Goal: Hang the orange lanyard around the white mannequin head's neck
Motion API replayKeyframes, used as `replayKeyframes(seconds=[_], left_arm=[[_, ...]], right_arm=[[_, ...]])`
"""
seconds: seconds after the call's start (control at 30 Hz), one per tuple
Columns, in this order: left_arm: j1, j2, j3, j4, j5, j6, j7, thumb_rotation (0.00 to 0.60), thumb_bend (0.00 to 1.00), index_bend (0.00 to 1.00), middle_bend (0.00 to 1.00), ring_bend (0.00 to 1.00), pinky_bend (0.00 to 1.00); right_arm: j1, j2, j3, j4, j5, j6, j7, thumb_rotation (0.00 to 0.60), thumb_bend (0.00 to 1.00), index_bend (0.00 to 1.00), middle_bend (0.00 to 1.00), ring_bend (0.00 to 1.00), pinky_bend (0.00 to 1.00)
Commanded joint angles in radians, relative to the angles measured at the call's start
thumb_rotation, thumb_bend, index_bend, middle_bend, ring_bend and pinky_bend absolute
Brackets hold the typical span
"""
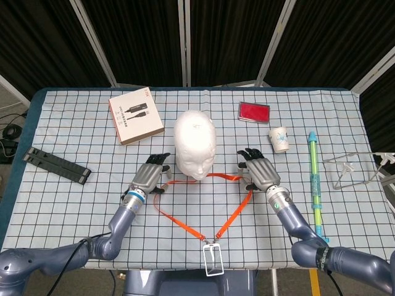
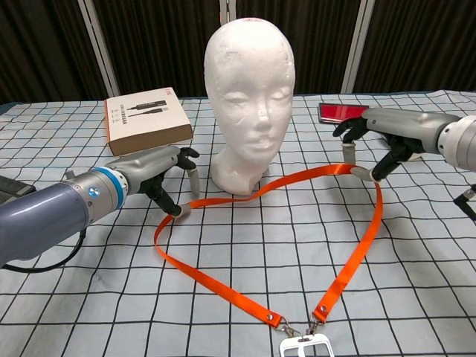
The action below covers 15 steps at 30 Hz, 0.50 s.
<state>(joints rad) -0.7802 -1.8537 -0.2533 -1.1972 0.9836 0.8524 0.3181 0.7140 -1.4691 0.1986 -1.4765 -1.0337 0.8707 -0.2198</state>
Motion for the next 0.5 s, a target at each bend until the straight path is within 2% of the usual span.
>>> replayKeyframes(seconds=[0.03, 0.17, 0.5], left_arm=[[-0.002, 0.000, 0.002, 0.001, -0.005, -0.001, 0.001, 0.600, 0.38, 0.49, 0.00, 0.00, 0.00], [-0.002, -0.002, 0.008, 0.002, -0.009, -0.001, -0.002, 0.600, 0.42, 0.56, 0.00, 0.00, 0.00], [-0.009, -0.010, 0.016, 0.001, -0.029, 0.009, 0.026, 0.600, 0.50, 0.66, 0.00, 0.00, 0.00]], right_arm=[[0.001, 0.000, -0.001, 0.001, 0.001, 0.000, 0.000, 0.600, 0.45, 0.76, 0.11, 0.00, 0.00], [0.004, -0.002, -0.002, 0.002, 0.006, 0.001, -0.001, 0.600, 0.45, 0.76, 0.11, 0.00, 0.00], [0.006, 0.002, -0.006, -0.004, 0.004, 0.003, 0.004, 0.600, 0.45, 0.76, 0.12, 0.00, 0.00]])
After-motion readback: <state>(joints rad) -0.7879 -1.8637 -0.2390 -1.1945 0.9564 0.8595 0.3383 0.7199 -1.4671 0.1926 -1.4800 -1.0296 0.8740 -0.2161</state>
